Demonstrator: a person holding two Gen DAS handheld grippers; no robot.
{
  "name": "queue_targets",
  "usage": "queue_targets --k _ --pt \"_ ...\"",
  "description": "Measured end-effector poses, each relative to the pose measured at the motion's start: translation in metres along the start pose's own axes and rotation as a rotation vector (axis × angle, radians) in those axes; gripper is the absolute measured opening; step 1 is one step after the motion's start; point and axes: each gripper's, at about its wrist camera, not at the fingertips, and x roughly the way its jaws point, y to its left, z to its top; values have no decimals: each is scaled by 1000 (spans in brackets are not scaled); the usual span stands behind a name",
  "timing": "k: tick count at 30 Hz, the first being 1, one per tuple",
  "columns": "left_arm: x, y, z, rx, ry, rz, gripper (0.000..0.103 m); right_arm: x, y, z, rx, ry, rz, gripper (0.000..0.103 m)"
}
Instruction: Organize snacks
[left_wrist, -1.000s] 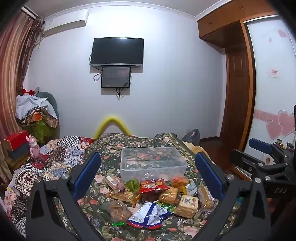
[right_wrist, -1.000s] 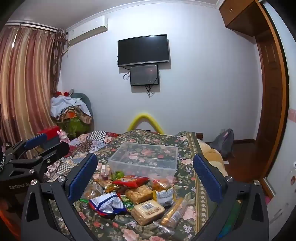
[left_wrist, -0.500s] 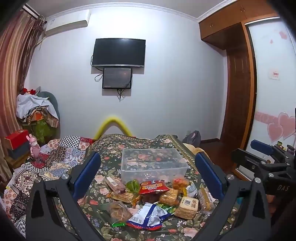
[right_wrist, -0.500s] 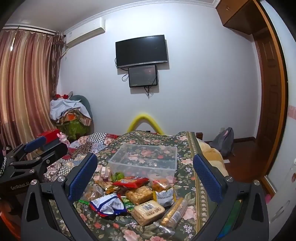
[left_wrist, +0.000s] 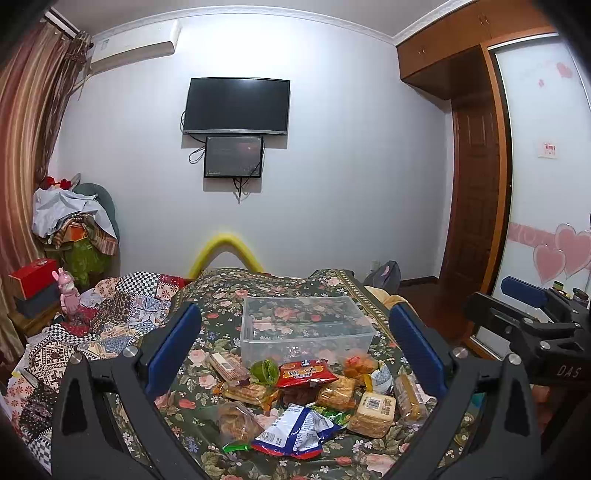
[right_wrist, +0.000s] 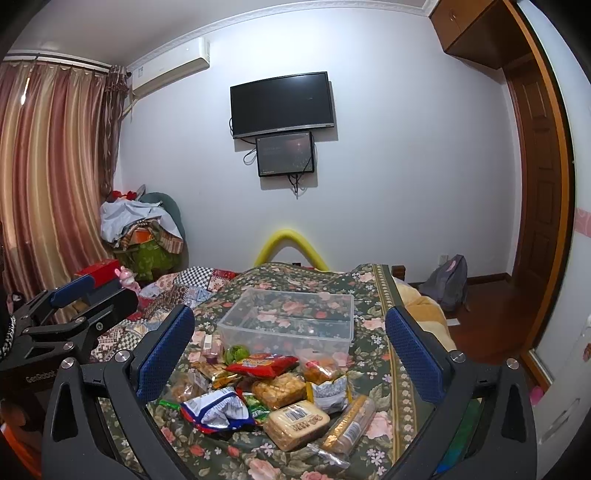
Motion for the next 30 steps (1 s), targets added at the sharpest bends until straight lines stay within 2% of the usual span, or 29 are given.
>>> queue_targets --k 30 --pt "-1 -3 -1 -2 -7 -3 103 -1 0 1 4 -3 -1 103"
